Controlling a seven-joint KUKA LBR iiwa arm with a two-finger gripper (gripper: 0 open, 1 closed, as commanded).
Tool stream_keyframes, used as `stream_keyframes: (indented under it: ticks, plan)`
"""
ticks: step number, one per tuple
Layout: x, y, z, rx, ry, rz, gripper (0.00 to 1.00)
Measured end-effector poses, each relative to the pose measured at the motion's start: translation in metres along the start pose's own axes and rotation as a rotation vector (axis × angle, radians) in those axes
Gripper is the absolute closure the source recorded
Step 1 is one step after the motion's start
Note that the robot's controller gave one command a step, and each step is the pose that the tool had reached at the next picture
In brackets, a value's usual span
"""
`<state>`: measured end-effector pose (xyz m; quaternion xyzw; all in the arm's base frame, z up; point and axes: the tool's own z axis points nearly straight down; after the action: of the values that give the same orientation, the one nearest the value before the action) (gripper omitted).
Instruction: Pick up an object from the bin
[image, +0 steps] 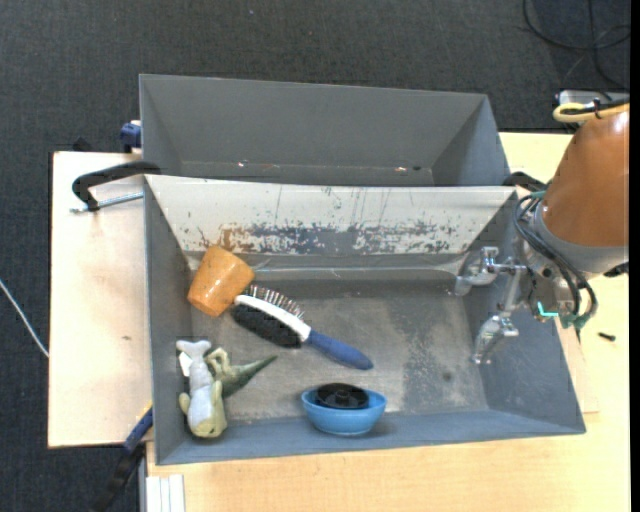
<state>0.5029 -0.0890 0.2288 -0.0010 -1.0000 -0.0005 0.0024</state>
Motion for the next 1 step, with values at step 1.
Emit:
stream_keyframes:
  ticks: [1]
  plan:
    - [-0.0397,0.0559,0.1273,-0.002,0.0,-0.043,0.0]
